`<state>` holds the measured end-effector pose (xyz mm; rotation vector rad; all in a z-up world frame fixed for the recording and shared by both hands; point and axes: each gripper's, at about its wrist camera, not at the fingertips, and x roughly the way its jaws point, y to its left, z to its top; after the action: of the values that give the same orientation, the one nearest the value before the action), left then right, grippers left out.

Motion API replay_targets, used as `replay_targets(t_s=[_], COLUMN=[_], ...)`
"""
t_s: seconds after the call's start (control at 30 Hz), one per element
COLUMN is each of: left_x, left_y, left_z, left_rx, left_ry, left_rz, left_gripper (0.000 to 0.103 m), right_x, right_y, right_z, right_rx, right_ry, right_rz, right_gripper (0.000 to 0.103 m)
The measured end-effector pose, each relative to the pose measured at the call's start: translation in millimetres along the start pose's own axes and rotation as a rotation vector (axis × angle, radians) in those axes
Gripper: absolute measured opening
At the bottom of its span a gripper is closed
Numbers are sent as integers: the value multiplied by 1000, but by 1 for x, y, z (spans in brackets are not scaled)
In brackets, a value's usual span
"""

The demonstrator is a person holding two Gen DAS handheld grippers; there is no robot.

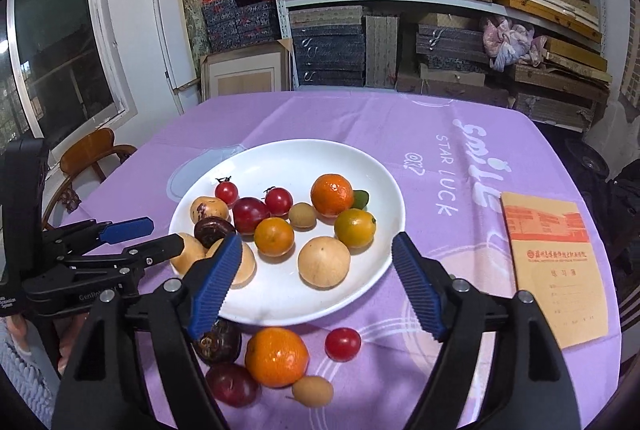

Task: Organize fruits
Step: 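Lower the pear and orange onto the white plate and open both grippers, then move the left gripper to the round red tomato and close on it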

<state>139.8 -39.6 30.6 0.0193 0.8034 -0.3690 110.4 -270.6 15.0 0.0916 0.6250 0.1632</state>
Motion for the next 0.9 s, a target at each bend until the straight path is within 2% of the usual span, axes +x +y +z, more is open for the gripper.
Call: replay_targets(t_s=[0.23,0.43,0.63,0.9], left_x=[-10,7,24,29], left_y=[-13,-22,-13,-15], left_z=[-31,-41,-44,-43], left_rx=[69,113,90,103], left_ry=[-2,24,58,49], left_rz=[20,38,49,48], left_gripper=[61,61,61,61], right_x=[-34,-39,-34,-31], right_y=[-23,-32,-36,-31], right_z=[-36,-37,-34,-35], right_rx=[100,122,140,132], right_ry=[-33,-48,-37,-23], right_rz=[4,12,11,15], right_gripper=[80,84,85,86])
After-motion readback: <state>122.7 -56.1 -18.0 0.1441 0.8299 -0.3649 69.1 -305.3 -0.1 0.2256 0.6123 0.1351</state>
